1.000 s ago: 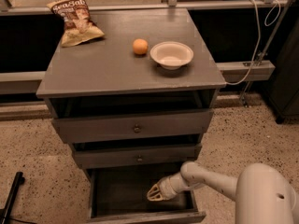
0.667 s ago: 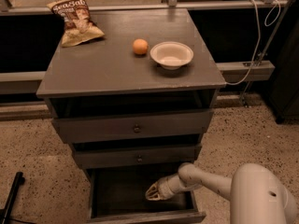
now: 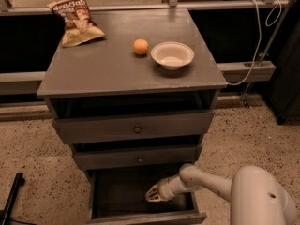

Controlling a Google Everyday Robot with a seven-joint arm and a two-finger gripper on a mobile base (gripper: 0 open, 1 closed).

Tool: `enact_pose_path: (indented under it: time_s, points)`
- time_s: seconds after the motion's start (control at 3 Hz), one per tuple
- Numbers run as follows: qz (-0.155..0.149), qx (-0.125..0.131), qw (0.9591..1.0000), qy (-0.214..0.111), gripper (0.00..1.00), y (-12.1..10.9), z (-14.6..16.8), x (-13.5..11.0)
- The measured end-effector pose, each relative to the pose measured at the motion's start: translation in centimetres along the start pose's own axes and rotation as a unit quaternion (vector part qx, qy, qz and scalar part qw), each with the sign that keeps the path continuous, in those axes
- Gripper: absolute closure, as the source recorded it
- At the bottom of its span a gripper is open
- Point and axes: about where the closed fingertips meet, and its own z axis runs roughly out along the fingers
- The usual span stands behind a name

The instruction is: Open bottom drawer

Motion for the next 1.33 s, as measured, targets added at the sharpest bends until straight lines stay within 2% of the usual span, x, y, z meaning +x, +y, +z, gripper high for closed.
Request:
enact_pose_path:
  time_s: [0.33,0.67,1.0,1.33]
  points:
    - [0.028,-0.02,0.9991,-0.027,1.0,1.1,2.8,1.1]
    - [0.054,-0.029,0.9968,-0.05,1.0,1.4,6.0,2.5]
    - [0.06,-0.031,0.9958,-0.061,1.0,1.5,7.4,2.4]
    - [0.093,-0.04,0.9907,-0.09,1.0,3.7,9.4,1.7]
